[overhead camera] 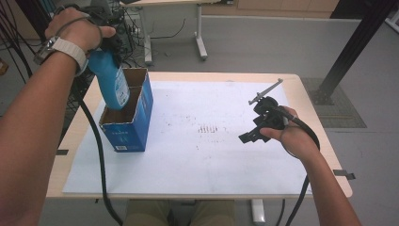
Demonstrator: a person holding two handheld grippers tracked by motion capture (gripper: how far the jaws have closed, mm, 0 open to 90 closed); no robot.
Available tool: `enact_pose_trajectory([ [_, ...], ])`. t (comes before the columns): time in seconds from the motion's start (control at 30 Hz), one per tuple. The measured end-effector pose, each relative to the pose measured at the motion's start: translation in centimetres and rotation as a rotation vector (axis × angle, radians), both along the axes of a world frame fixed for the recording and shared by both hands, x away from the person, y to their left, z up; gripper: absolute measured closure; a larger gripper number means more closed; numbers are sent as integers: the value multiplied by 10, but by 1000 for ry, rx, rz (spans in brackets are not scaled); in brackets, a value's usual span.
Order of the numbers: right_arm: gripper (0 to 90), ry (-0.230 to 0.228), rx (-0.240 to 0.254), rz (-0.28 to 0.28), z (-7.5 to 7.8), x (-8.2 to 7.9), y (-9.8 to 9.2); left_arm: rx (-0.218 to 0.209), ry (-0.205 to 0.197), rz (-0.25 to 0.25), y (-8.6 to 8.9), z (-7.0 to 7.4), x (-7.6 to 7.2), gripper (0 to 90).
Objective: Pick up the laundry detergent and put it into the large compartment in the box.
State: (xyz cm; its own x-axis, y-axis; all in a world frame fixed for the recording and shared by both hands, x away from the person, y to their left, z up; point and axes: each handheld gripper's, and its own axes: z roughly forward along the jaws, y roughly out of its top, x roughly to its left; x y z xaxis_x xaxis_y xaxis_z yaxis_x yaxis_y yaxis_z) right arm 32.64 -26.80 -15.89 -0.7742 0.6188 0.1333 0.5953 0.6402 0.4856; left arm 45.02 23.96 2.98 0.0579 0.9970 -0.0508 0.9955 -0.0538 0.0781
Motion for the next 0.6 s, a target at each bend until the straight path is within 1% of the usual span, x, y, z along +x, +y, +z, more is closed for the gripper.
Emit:
enact_pose_trajectory([
  [0.17, 92, 0, 3, -4, -1, -1, -1, 5, 4, -1, -1, -7, 2, 372],
  [0.33, 92, 1, 2, -7, -2, -1, -3, -2, -2, 8, 2, -12, 3, 372],
  [0.43, 93, 2, 3, -12, -2, -1, -4, 4, -5, 9, 1, -15, 3, 372],
  [0.57, 92, 4, 2, -10, -2, -1, -3, 7, -3, 7, 1, -19, 4, 372],
  [0.6, 92, 4, 3, -10, -2, -1, -3, 7, 3, 6, 1, -20, 6, 371],
])
